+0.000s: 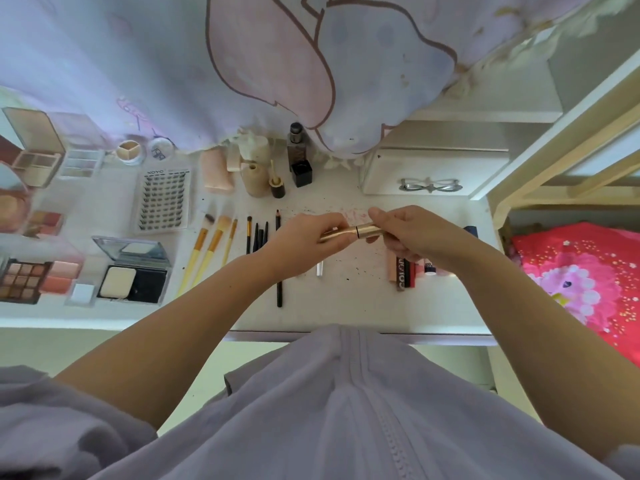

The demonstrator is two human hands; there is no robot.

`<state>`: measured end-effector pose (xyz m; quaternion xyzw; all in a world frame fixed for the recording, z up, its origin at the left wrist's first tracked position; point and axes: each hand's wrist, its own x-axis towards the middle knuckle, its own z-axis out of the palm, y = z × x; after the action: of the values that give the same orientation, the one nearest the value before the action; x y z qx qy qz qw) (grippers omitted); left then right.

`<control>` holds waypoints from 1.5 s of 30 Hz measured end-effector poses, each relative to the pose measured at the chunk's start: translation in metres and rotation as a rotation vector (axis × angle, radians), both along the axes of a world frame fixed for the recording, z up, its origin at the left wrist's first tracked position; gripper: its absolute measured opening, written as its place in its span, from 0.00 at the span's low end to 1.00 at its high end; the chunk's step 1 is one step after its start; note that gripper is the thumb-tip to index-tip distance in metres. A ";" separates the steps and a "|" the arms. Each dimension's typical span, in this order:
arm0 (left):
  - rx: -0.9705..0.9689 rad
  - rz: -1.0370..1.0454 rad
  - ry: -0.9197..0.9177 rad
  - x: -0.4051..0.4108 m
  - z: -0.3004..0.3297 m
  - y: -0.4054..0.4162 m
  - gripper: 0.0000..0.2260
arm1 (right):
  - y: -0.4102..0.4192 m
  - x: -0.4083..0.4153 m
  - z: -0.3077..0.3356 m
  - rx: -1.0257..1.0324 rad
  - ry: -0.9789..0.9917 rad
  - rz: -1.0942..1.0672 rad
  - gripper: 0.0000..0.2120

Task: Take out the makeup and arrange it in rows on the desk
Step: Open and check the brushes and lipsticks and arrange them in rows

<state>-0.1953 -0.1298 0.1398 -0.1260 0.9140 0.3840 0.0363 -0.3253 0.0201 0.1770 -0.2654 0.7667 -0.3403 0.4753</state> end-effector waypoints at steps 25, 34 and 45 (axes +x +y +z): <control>-0.021 -0.077 0.003 0.023 0.004 -0.001 0.07 | 0.012 0.030 0.005 0.028 -0.033 -0.060 0.17; -0.015 -0.068 0.004 0.016 0.004 0.012 0.09 | 0.023 0.021 0.007 0.021 -0.011 -0.043 0.15; -0.084 -0.085 -0.024 0.013 0.003 0.014 0.09 | 0.026 0.014 0.007 0.026 -0.009 -0.006 0.08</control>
<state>-0.1825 -0.1156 0.1425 -0.0932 0.9334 0.3417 0.0581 -0.3113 0.0463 0.1839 -0.2553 0.7698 -0.3330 0.4811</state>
